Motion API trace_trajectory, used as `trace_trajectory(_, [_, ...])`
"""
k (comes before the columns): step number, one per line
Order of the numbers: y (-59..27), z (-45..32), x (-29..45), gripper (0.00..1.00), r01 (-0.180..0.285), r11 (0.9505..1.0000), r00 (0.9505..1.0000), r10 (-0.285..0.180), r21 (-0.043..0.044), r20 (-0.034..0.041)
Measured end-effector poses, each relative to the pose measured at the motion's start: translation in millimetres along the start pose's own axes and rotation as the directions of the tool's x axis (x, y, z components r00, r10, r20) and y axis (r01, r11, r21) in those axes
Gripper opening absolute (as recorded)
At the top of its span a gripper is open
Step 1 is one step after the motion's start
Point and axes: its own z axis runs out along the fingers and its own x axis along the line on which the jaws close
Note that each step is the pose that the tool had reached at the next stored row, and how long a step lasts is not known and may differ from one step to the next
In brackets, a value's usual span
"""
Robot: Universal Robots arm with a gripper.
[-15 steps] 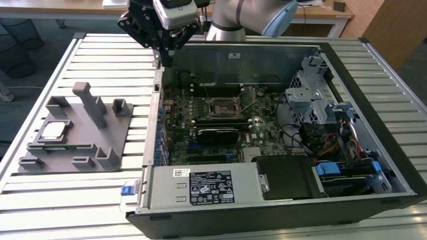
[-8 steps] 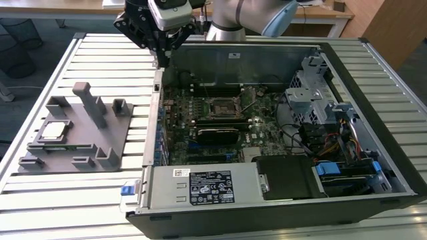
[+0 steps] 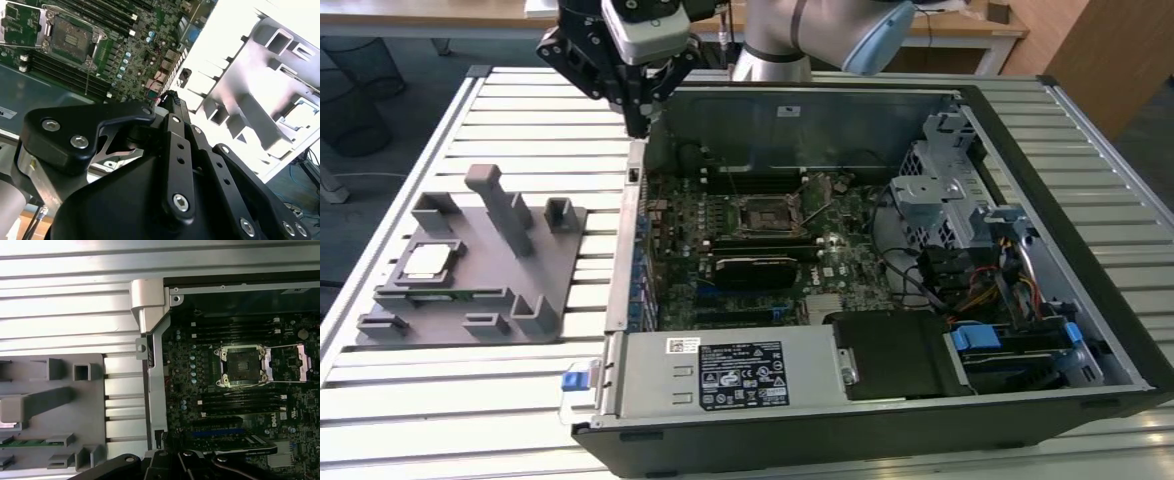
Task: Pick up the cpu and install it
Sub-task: 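Reach for the cpu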
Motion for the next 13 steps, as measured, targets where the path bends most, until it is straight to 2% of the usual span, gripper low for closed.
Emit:
trace_trajectory(5, [-0.7,1.8,8.0,0.11,0.000,1.0000,1.0000,0.000,0.0005,-0.0033])
trace_trajectory(8, [-1.3,2.9,15.8,0.11,0.000,1.0000,1.0000,0.000,0.0003,-0.0040])
trace_trajectory(13, [-2.3,4.8,33.0,0.11,0.000,1.0000,1.0000,0.000,0.0003,-0.0052])
